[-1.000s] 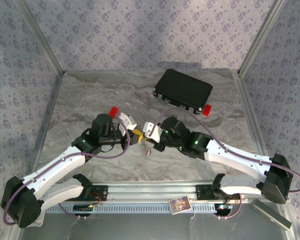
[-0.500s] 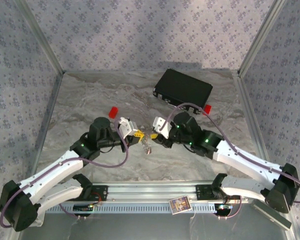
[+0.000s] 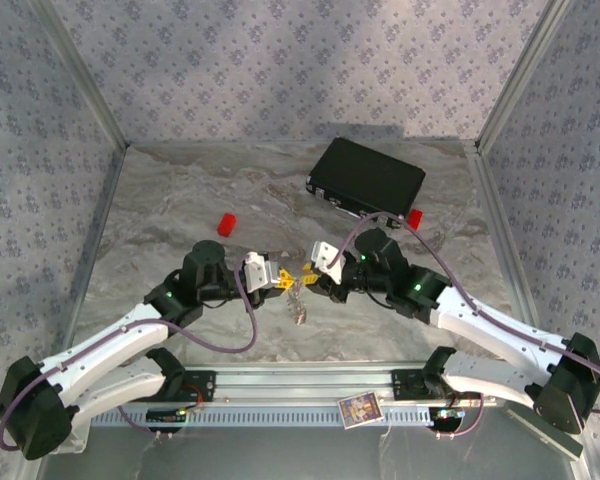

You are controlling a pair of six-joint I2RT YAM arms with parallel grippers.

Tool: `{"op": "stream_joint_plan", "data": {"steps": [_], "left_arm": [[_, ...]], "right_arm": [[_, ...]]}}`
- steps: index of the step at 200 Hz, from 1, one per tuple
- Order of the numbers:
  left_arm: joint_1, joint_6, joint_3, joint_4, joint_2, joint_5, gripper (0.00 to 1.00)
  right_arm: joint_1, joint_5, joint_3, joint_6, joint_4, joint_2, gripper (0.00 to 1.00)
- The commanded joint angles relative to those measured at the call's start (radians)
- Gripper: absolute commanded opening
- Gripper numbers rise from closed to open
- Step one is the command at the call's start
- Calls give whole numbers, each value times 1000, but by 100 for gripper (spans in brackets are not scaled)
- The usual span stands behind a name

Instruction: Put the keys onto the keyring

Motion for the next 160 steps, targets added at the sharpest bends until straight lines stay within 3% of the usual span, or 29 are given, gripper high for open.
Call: {"op": "stream_joint_plan", "data": {"steps": [1,134,160], "left_arm": [[-8,41,3,52,-10,43,0],[-14,37,4,53,-8,43,0],[-15,38,2,56,-8,53,0]], "right_arm": [[14,-35,-4,-42,31,3,21],[43,-36,13,-75,-21,42,22],[43,-42,13,-69,-10,45,11]]}}
